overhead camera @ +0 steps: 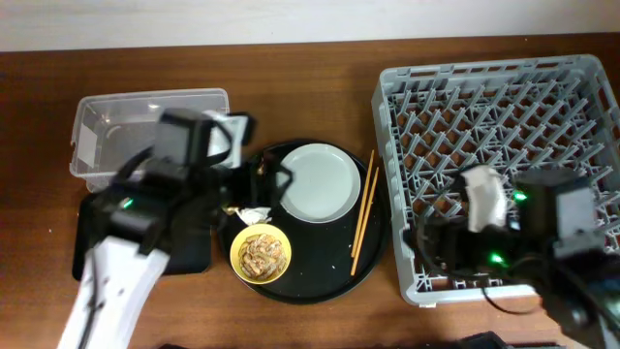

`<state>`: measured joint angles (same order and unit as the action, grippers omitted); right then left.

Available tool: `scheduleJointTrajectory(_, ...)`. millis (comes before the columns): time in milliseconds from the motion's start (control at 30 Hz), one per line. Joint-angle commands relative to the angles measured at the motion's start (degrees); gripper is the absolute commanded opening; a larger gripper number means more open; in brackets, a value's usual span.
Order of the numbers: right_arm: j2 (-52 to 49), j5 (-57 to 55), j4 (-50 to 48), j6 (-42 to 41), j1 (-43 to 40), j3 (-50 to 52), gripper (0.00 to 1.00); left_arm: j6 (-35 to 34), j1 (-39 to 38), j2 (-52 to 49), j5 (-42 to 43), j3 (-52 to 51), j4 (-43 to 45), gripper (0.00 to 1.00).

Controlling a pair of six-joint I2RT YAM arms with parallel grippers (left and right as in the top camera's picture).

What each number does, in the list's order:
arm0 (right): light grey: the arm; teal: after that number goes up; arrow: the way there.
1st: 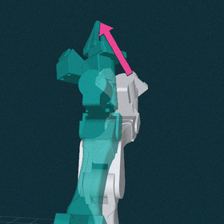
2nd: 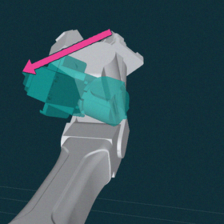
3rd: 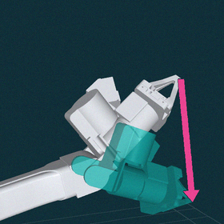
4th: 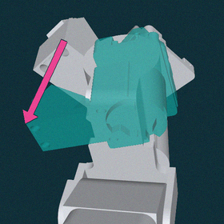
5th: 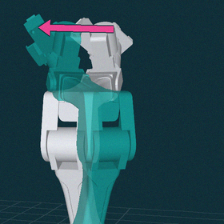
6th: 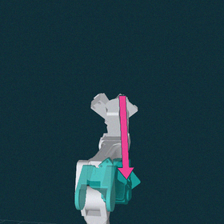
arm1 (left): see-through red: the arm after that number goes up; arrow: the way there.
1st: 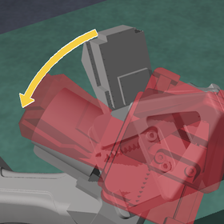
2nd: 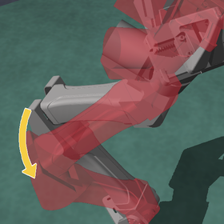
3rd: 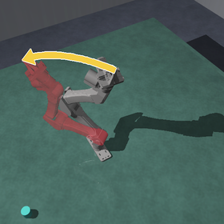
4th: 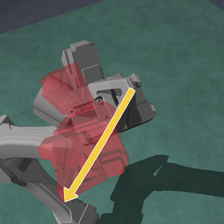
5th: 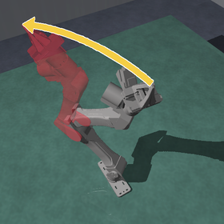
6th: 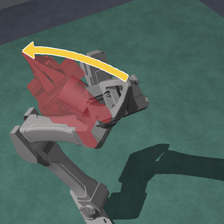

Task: Sort waste into correct bins and load items into the dishwasher rack
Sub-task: 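Grasp the white plate edge with the right gripper, then stand the white plate upright in the rack's back slots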

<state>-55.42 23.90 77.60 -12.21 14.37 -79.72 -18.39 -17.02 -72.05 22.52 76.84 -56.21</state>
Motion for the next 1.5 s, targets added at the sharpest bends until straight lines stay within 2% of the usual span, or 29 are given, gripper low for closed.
scheduleJointTrajectory(0, -7.8, -9.8, -5.5, -13.8, 11.3, -0.4, 0.72, -1.9, 6.1, 9.9, -17.3, 0.7, -5.7, 0.94)
scheduleJointTrajectory(33, -11.1, -11.5, -7.5, -17.6, 14.0, -0.4, 0.72, -1.9, 8.6, 11.7, -19.1, 0.7, -7.3, 0.97)
scheduleJointTrajectory(100, -24.2, -13.2, -13.5, -27.6, 19.6, -0.4, 0.71, -1.8, 11.9, 14.1, -22.4, 0.7, -10.0, 0.99)
scheduleJointTrajectory(133, -29.8, -13.2, -15.8, -30.9, 20.3, -0.4, 0.63, -1.6, 12.5, 14.4, -22.8, 0.7, -11.5, 0.99)
scheduleJointTrajectory(200, -40.5, -13.0, -20.1, -34.1, 20.4, -0.4, 0.58, -1.7, 12.5, 14.3, -23.0, 0.7, -14.0, 0.99)
scheduleJointTrajectory(300, -49.3, -13.4, -22.0, -39.5, 18.8, -0.4, 0.54, -1.7, 12.5, 14.3, -23.0, 0.7, -15.7, 0.99)
scheduleJointTrajectory(467, -56.2, -15.1, -23.4, -45.0, 16.2, -0.2, 0.53, -1.7, 12.5, 14.3, -23.0, 0.7, -15.7, 1.00)
scheduleJointTrajectory(567, -59.4, -14.8, -25.1, -45.3, 16.1, -0.2, 0.52, -1.7, 12.5, 14.3, -23.0, 0.7, -15.7, 1.00)
scheduleJointTrajectory(633, -59.5, -15.3, -26.1, -45.4, 16.1, 0.0, 0.42, -1.7, 12.5, 14.3, -23.0, 0.7, -15.7, 1.00)
scheduleJointTrajectory(700, -60.2, -16.8, -26.1, -45.4, 16.0, 0.1, 0.39, -1.7, 12.5, 14.3, -23.0, 0.7, -15.7, 1.00)
scheduleJointTrajectory(733, -60.4, -16.9, -26.1, -45.4, 16.0, 0.1, 0.35, -1.7, 12.5, 14.3, -23.0, 0.7, -15.7, 1.00)
scheduleJointTrajectory(933, -60.5, -16.9, -27.0, -46.8, 16.0, 3.3, 0.32, -1.7, 12.5, 14.3, -23.0, 0.7, -15.7, 1.00)
scheduleJointTrajectory(967, -60.5, -16.9, -27.8, -46.8, 16.0, 4.6, 0.28, -1.7, 12.5, 14.3, -23.0, 0.7, -15.7, 1.00)
scheduleJointTrajectory(1033, -59.7, -16.9, -28.9, -41.5, 15.8, 4.1, 0.04, -1.7, 12.5, 14.3, -23.0, 0.7, -15.7, 1.00)
scheduleJointTrajectory(1200, -47.4, -22.6, -24.6, -37.9, 13.4, 1.6, 0.04, -1.7, 12.5, 14.3, -23.0, 0.7, -15.7, 0.99)
scheduleJointTrajectory(1333, -27.8, -31.1, -22.9, -23.5, 8.7, 1.6, 0.04, -1.7, 12.5, 14.3, -23.0, 0.7, -15.7, 1.00)
scheduleJointTrajectory(1400, -19.5, -36.4, -21.4, -17.6, 3.3, 1.6, 0.04, -1.7, 12.5, 14.3, -23.0, 0.7, -15.7, 1.00)
scheduleJointTrajectory(1467, -12.3, -41.4, -21.3, -5.5, -5.0, 1.6, 0.04, -1.7, 12.5, 14.3, -23.0, 0.7, -15.7, 0.99)
